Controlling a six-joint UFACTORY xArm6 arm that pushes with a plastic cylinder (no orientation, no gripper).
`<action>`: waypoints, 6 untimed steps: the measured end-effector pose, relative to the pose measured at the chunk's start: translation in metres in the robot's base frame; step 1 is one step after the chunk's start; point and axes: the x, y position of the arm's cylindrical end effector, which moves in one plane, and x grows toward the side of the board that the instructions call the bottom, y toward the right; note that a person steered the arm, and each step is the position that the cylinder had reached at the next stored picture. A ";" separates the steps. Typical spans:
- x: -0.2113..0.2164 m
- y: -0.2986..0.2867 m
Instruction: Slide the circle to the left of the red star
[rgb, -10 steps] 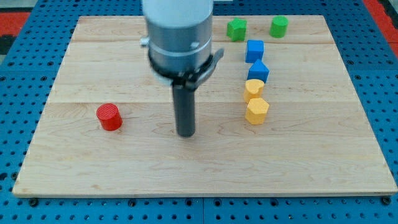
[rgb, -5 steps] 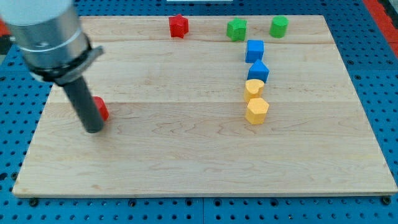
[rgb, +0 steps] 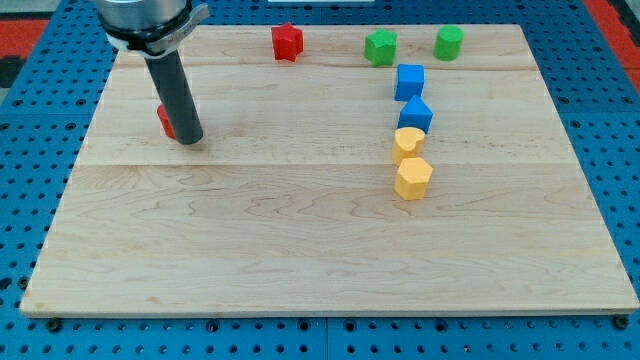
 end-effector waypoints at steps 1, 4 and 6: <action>-0.034 -0.018; -0.046 -0.048; -0.073 -0.050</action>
